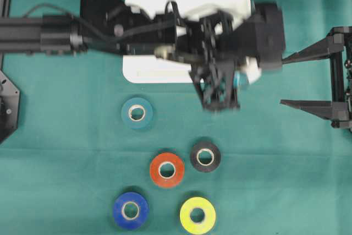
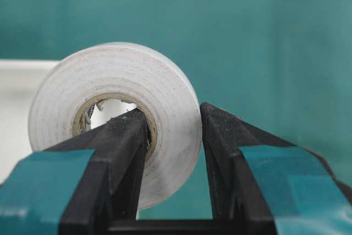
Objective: Pick up the tape from a random location and place it into the white case.
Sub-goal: 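Carry the white roll with the left gripper over the white tray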
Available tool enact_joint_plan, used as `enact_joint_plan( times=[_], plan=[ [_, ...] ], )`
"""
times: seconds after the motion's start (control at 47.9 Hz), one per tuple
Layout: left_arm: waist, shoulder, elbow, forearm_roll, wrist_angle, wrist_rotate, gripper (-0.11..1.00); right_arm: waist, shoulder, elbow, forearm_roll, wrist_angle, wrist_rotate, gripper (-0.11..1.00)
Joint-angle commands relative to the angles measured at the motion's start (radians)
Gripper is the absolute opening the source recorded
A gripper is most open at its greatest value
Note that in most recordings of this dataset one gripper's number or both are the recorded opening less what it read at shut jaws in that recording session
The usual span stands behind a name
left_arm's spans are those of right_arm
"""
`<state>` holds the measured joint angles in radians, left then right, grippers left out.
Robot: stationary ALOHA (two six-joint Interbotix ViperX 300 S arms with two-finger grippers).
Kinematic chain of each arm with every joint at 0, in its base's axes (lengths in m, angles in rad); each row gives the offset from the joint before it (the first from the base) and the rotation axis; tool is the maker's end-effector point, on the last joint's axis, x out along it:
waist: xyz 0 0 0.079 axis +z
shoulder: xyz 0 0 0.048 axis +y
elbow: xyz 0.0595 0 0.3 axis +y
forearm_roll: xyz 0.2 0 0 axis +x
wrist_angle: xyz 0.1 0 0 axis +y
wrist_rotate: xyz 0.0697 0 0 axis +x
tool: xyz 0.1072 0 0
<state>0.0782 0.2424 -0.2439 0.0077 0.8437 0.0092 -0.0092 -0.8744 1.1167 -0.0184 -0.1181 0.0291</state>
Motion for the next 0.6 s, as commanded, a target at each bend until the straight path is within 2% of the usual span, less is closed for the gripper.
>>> enact_joint_plan(
  times=[0.0, 0.229, 0.438, 0.584],
  plan=[
    [0.038, -0.054, -0.012, 0.003, -0.011, 0.002, 0.26, -0.002, 0.006, -0.029, 0.002, -0.005, 0.000, 0.90],
    [0.130, -0.055, -0.011, 0.003, -0.025, 0.002, 0.26, -0.002, 0.005, -0.029, 0.002, -0.005, 0.000, 0.90],
    [0.156, -0.071, 0.017, 0.003, -0.025, 0.002, 0.26, -0.002, 0.005, -0.029, 0.000, -0.002, 0.000, 0.90],
    [0.173, -0.104, 0.084, 0.003, -0.025, 0.002, 0.26, -0.002, 0.005, -0.029, 0.002, 0.009, 0.000, 0.90]
  ],
)
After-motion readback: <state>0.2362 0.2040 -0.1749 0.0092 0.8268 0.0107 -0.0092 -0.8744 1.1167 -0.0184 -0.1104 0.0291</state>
